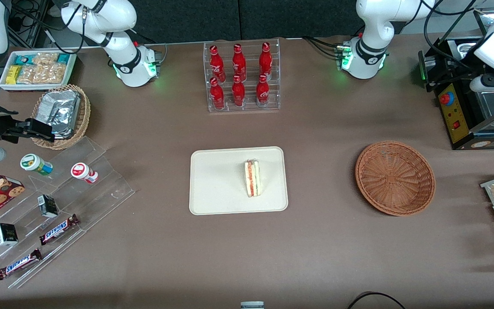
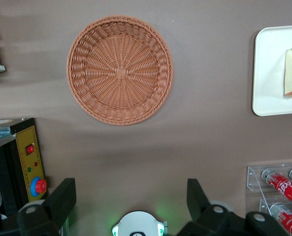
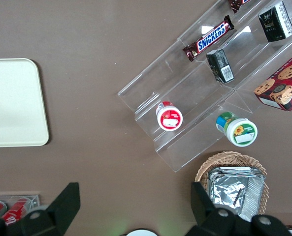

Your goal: Place sandwich from basket to tray

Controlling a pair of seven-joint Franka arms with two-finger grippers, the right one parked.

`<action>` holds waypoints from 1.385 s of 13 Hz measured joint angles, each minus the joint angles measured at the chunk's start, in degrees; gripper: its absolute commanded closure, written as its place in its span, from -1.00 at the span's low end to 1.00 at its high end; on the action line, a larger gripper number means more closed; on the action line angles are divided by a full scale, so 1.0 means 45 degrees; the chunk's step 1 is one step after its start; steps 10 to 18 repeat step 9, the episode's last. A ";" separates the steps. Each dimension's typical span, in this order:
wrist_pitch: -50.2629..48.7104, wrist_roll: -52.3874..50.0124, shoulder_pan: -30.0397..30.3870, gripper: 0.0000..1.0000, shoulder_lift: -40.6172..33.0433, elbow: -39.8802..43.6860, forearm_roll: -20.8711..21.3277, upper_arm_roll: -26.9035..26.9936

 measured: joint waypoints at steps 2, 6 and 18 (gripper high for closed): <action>0.0018 0.0033 0.0000 -0.99 -0.0074 -0.0095 0.0000 0.0000; 0.0020 0.0182 0.0005 -0.99 0.1048 0.0542 0.0005 0.0014; -0.0047 0.0754 0.0343 -0.99 0.1809 0.1330 0.0017 0.0081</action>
